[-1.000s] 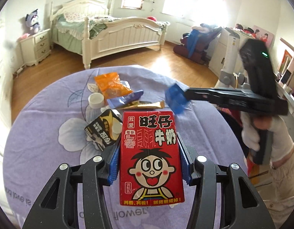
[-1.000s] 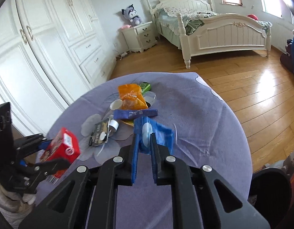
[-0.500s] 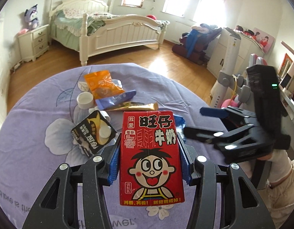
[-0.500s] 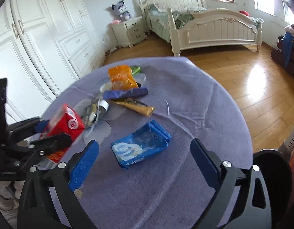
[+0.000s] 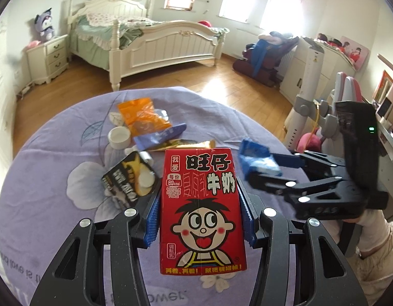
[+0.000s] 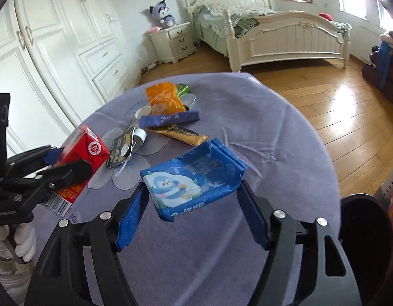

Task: Collect trash
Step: 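Lift the red carton with the left gripper while the right lowers the wipes pack, then carry the carton and wipes pack over the black bin and open both grippers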

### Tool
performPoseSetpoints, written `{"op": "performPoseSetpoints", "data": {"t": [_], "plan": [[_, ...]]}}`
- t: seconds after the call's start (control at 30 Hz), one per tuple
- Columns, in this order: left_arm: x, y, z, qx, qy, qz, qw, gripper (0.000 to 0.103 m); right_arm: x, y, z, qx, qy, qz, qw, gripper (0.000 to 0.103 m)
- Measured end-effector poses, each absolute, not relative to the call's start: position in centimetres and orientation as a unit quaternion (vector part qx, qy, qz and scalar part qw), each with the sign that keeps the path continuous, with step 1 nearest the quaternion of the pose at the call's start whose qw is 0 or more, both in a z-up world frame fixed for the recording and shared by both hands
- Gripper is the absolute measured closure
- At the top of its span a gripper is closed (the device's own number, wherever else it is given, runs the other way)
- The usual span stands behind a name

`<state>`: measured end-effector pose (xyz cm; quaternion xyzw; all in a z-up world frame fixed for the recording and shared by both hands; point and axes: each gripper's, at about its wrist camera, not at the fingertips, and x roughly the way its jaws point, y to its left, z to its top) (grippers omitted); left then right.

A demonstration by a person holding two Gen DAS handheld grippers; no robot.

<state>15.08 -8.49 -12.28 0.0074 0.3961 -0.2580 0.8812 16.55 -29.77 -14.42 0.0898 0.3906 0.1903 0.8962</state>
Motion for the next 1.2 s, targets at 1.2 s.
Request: {"op": "performPoseSetpoints", "data": {"t": [1.2], "plan": [[15.0, -39.8, -18.0, 0.096, 0.415, -0.468, 0.774, 0.052, 7.4, -48.9, -21.6, 0.094, 0.416, -0.098, 0.899, 0.03]]}}
